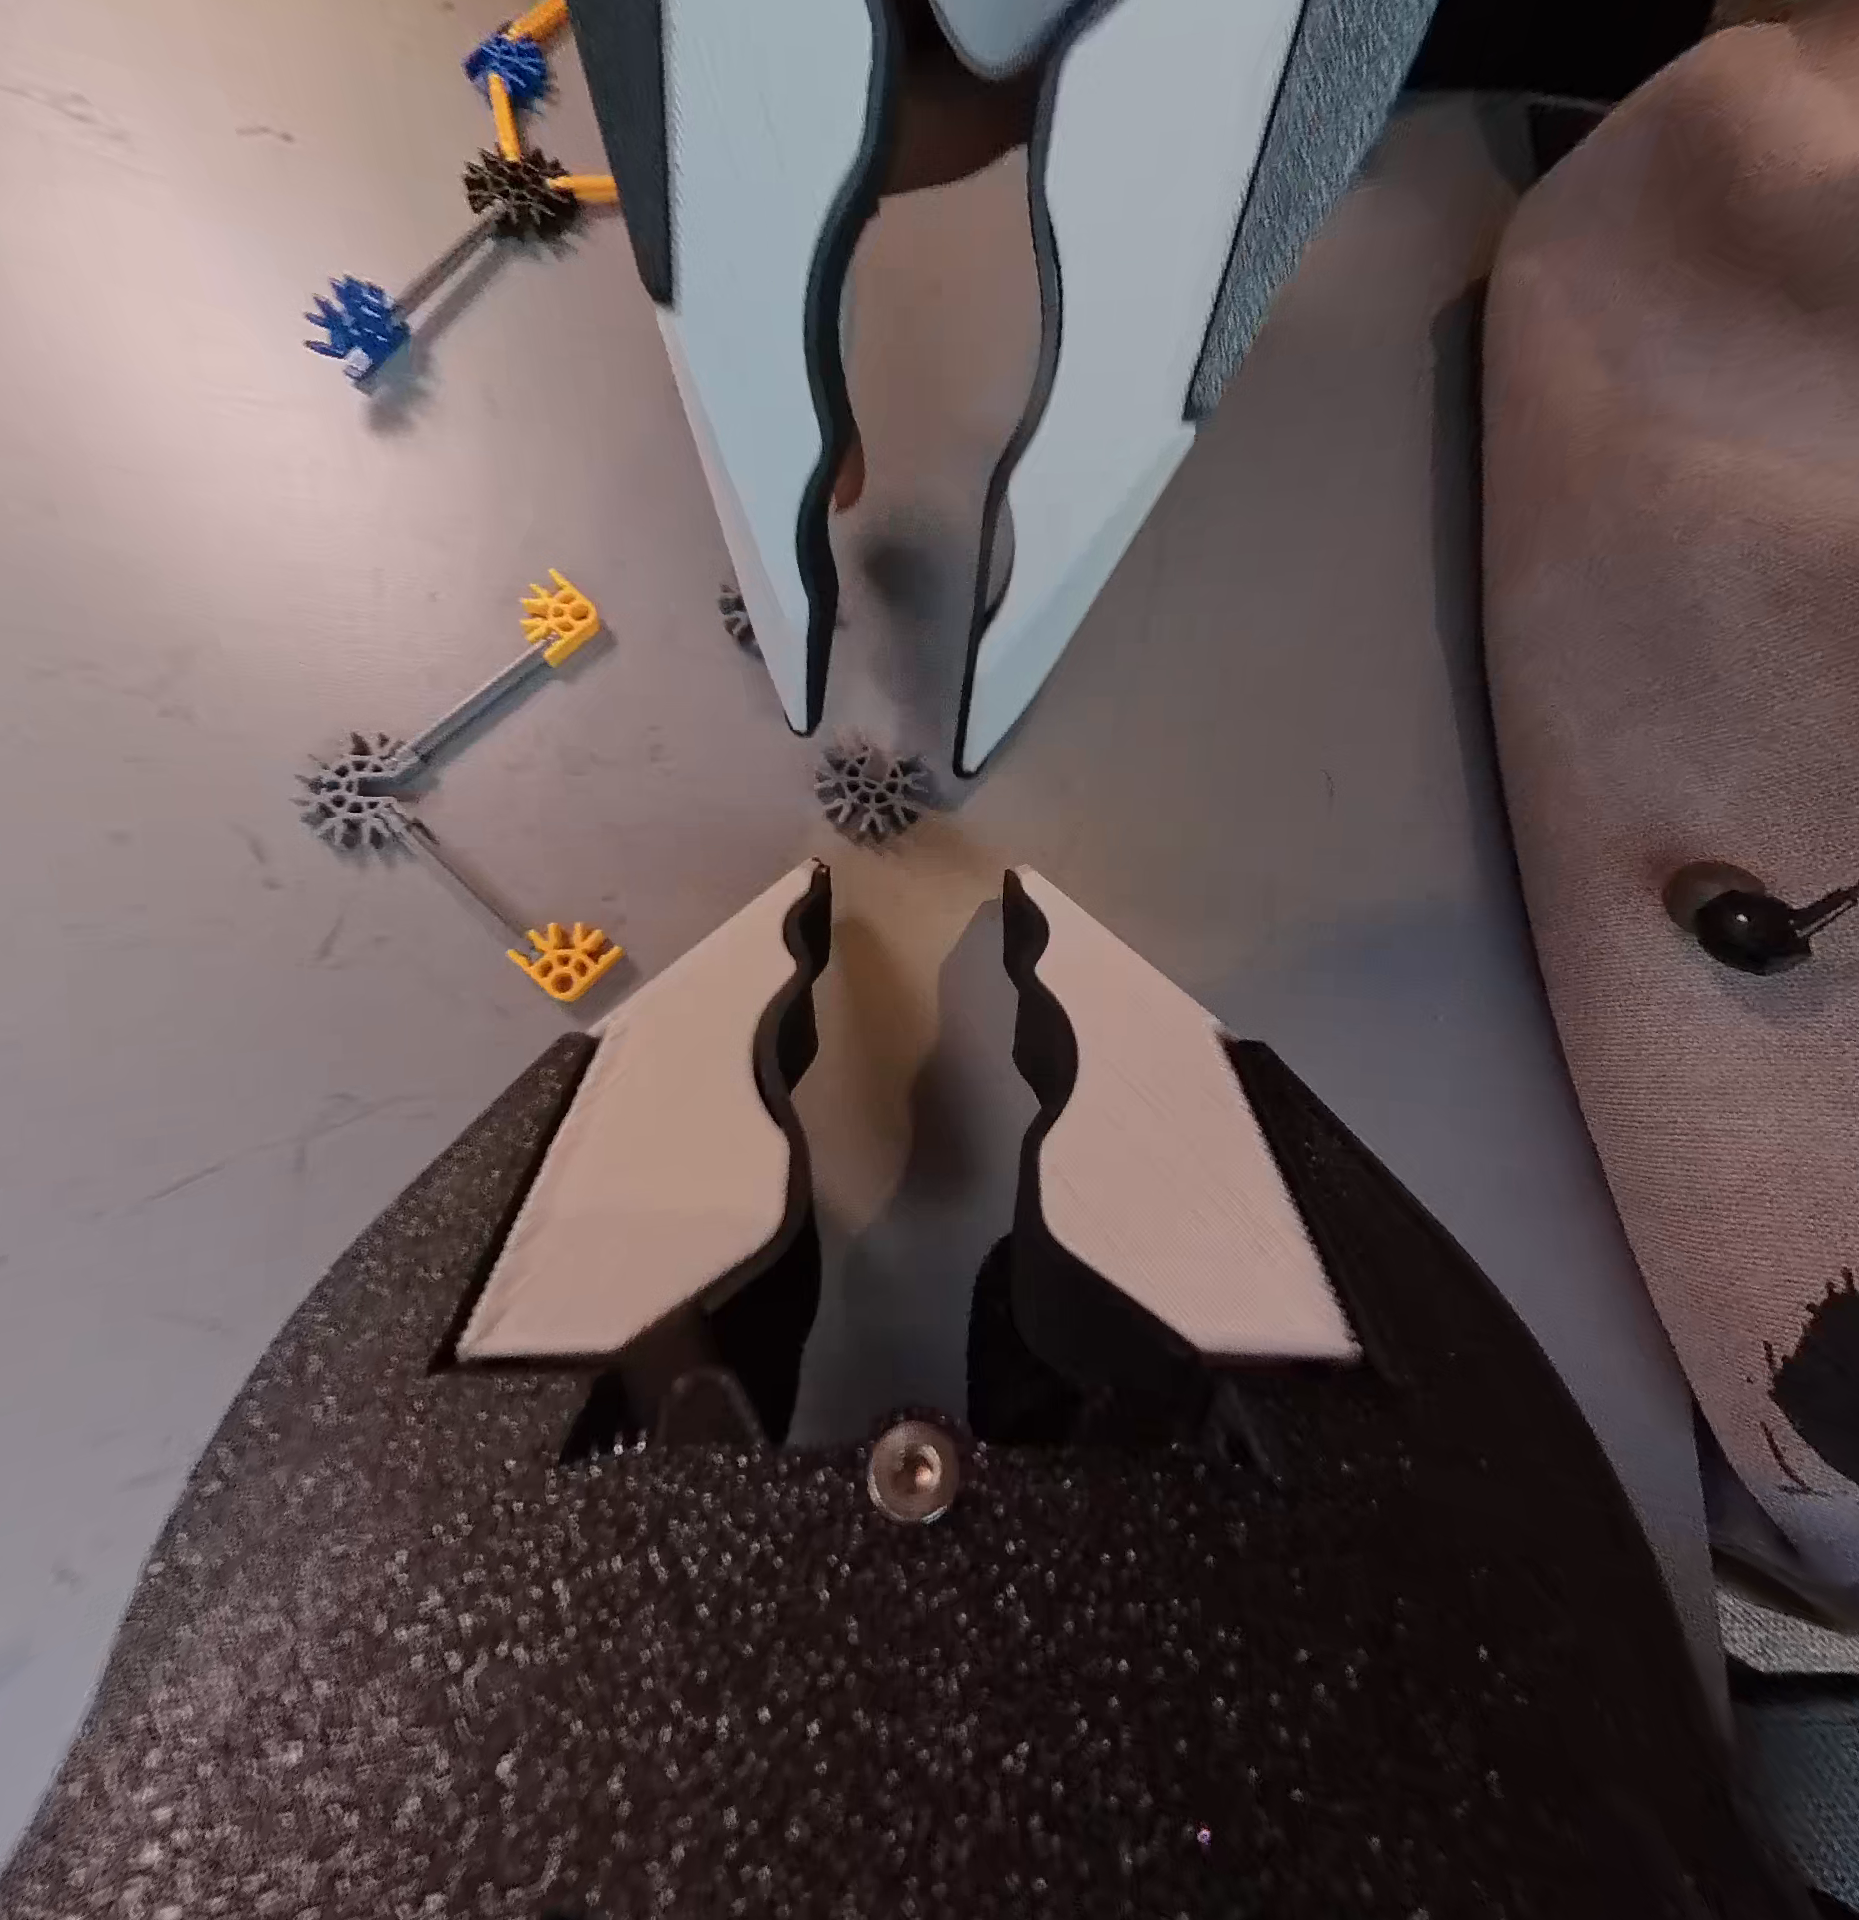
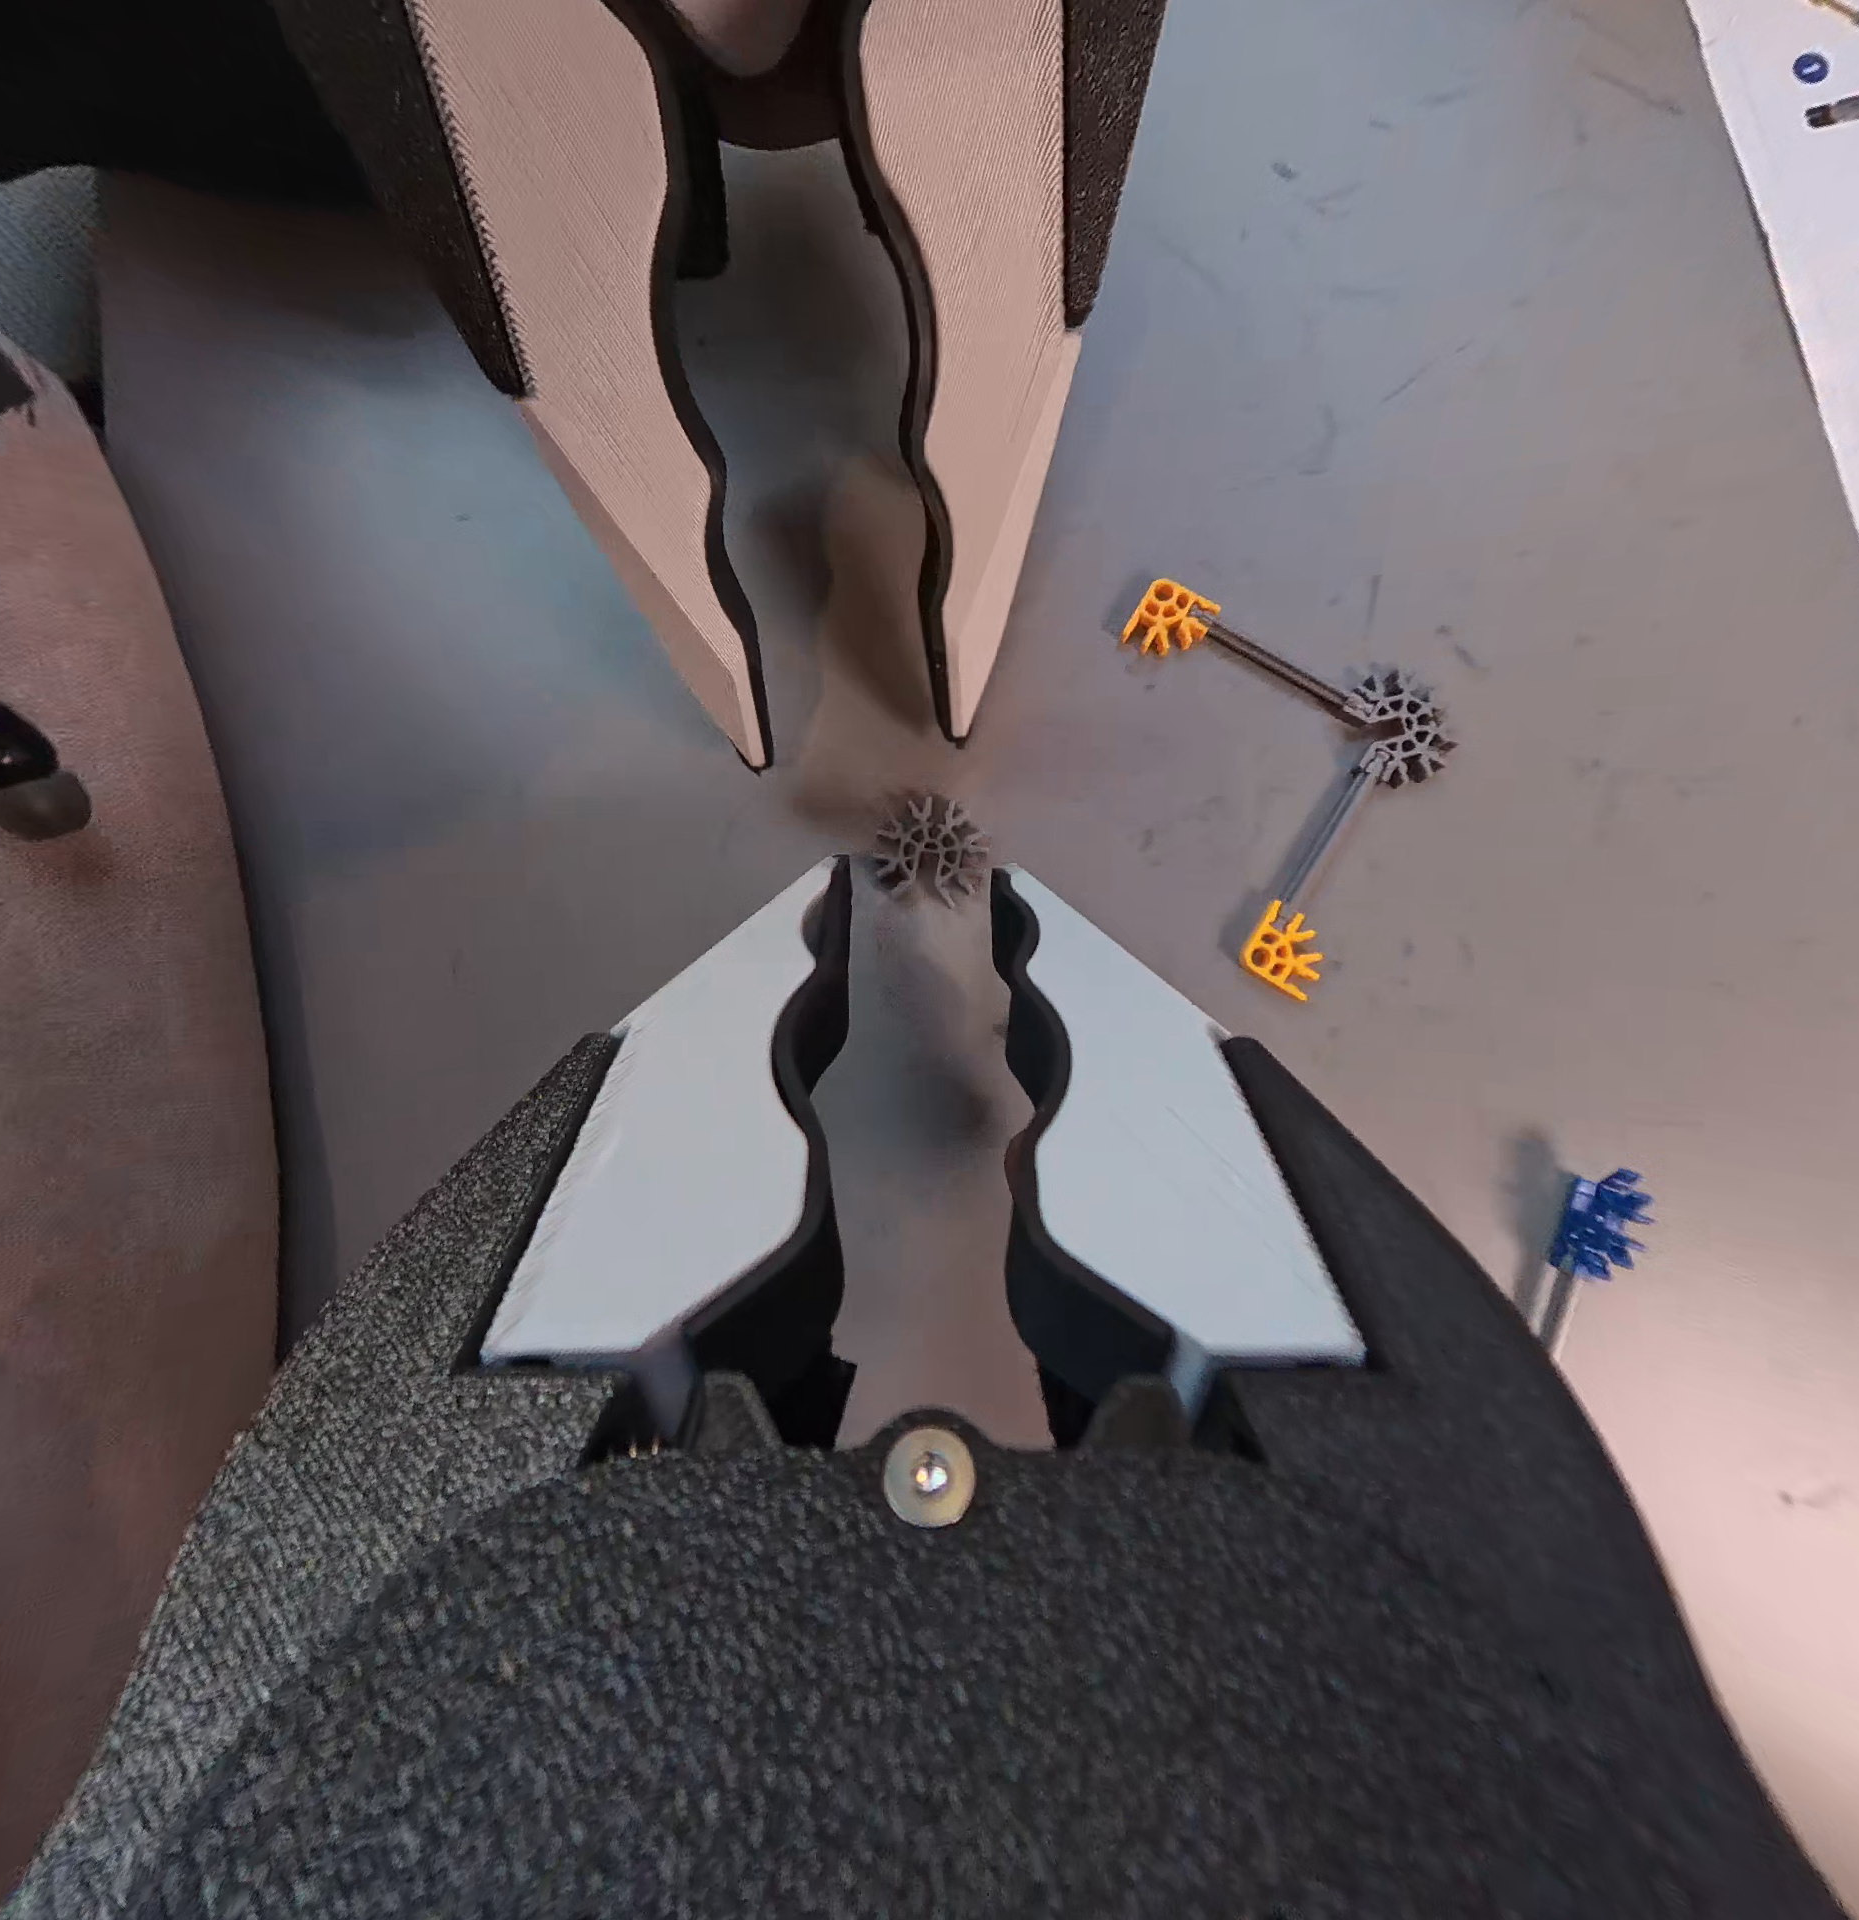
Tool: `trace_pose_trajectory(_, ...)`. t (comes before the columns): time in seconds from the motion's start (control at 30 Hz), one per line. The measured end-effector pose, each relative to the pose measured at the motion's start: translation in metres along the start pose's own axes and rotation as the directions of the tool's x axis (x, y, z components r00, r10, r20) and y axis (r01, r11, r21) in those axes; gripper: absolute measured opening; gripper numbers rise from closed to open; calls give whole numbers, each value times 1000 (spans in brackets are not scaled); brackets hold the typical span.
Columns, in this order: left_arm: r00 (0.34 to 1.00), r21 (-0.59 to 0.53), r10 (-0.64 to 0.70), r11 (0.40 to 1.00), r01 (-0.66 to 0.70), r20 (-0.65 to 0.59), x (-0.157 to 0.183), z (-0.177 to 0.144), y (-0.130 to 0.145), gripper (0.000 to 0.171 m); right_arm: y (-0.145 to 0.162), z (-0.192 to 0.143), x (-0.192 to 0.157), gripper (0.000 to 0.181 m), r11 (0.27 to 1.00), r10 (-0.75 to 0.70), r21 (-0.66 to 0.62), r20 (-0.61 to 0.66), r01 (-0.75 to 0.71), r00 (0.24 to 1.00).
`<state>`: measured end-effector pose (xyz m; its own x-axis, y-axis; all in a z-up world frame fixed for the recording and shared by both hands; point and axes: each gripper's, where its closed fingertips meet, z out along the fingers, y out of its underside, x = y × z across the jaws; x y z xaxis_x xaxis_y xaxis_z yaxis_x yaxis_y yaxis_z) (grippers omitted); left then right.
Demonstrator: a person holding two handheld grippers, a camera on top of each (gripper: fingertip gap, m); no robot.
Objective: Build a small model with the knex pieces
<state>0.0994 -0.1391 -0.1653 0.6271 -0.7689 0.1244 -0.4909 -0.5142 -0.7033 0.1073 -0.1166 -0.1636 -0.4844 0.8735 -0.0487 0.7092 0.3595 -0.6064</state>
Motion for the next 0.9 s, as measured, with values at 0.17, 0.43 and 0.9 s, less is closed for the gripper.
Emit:
trace_pose_trajectory(0.17,998,52,-35,998,32,48,-12,-5,-7,33,1,9,2,19,996,-67,-54,-25,66,997)
trace_pose_trajectory(0.43,958,141,-274,949,283,-78,-16,-8,-18,32,-15,-8,-1,19,952,-278,123,-44,282,960)
trace_pose_trajectory(0.9,881,290,-401,837,464,-251,-21,-23,-43,3,-17,-38,14,23,935,-289,187,-91,301,953)
